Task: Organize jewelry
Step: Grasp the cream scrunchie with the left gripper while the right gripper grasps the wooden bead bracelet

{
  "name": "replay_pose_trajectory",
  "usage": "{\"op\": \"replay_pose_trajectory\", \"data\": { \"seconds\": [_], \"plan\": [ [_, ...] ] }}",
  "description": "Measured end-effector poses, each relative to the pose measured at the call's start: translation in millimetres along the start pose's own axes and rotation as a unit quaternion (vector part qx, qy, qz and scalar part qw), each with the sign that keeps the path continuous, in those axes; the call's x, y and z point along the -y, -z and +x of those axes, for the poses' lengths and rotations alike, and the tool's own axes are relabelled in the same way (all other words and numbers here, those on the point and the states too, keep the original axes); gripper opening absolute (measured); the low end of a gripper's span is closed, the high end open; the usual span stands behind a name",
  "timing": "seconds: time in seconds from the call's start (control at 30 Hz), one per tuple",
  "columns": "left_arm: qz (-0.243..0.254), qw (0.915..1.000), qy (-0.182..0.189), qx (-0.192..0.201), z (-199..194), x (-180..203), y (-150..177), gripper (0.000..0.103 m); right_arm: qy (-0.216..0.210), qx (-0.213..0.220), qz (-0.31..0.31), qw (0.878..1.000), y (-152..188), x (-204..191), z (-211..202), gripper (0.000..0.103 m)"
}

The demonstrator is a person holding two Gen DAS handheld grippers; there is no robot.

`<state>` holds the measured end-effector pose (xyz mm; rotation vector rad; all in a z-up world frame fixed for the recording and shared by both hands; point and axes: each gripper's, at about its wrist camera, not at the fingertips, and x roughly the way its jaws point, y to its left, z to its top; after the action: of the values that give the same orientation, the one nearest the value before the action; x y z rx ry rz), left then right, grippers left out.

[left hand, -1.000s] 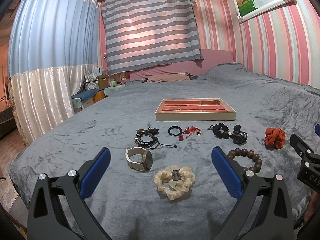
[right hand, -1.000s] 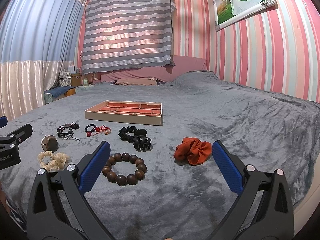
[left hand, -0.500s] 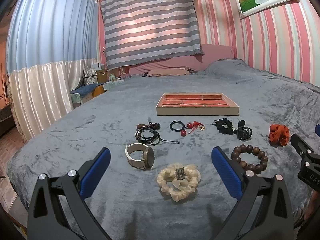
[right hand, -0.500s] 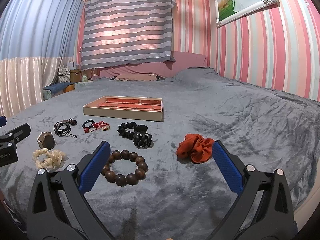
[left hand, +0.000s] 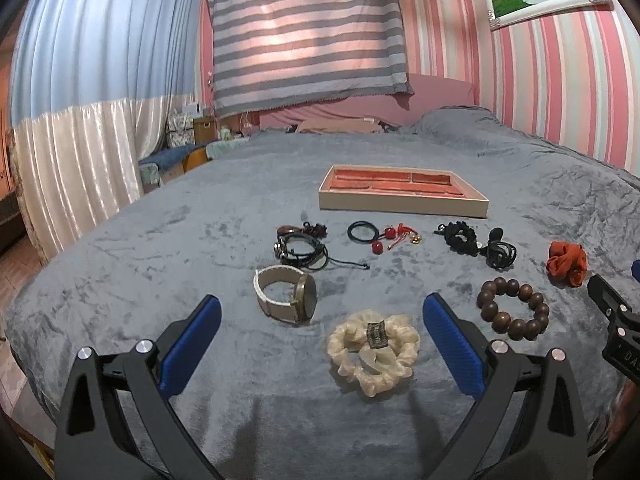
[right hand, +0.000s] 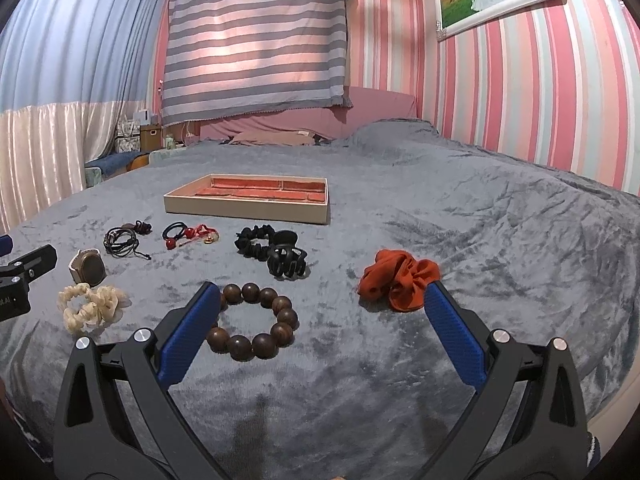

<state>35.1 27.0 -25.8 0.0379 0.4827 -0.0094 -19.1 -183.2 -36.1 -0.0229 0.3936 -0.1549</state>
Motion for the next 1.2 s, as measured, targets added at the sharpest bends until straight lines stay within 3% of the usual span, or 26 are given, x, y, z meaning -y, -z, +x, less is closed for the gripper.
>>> {"op": "replay_pose_trajectory", "data": {
  "seconds": [0.3,0.5,0.73,1.07,1.2],
  "plan": [
    [0.004,0.9981,0.009,-0.061,33,-1,8,0.098,0.0,-0.04,0.009,0.999,3,0,27,0.099],
    [0.006,0.9967,0.01,-0.081,46,-3,12,0.097,-0.005,-0.076,0.011,0.997,4,-4,53,0.099],
    [0.014,0.9934,0.018,-0.112,63,-5,17,0.077,-0.01,-0.117,0.008,0.993,4,-12,83,0.092],
    [0.009,0.9902,0.03,-0.136,78,-10,20,0.068,-0.016,-0.152,0.0,0.988,5,-19,102,0.082],
    [0.013,0.9868,0.037,-0.157,89,-9,22,0.052,-0.021,-0.164,0.003,0.986,6,-20,108,0.078]
  ]
}}
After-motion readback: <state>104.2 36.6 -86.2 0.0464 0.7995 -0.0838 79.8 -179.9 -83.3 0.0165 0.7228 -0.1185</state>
